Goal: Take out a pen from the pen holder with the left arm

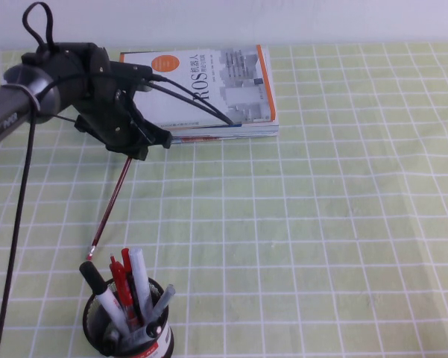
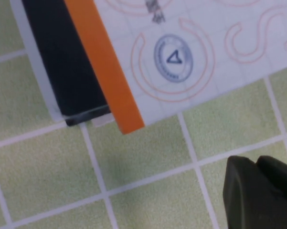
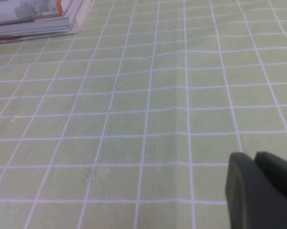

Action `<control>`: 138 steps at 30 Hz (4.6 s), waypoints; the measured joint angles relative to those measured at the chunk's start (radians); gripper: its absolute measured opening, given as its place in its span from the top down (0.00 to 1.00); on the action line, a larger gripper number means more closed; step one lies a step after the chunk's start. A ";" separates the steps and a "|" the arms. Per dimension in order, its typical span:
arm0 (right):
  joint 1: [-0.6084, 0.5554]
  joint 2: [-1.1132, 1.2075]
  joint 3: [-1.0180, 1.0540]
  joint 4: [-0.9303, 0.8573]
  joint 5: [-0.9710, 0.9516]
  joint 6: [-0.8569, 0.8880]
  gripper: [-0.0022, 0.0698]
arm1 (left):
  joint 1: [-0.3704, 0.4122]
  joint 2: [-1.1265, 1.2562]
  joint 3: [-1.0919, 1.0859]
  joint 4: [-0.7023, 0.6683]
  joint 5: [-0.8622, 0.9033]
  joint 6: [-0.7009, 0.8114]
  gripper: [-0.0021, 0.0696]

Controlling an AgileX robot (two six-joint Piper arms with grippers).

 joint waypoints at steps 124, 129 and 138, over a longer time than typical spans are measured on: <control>0.000 0.000 0.000 0.000 0.000 0.000 0.99 | 0.164 -2.188 1.817 -0.014 -0.504 -0.011 0.97; 0.000 0.000 0.000 0.000 0.000 0.000 0.99 | 0.164 -2.188 1.817 -0.014 -0.495 -0.007 0.97; 0.000 0.000 0.000 0.000 0.000 0.000 0.99 | 0.164 -2.188 1.817 -0.014 -0.493 -0.005 0.97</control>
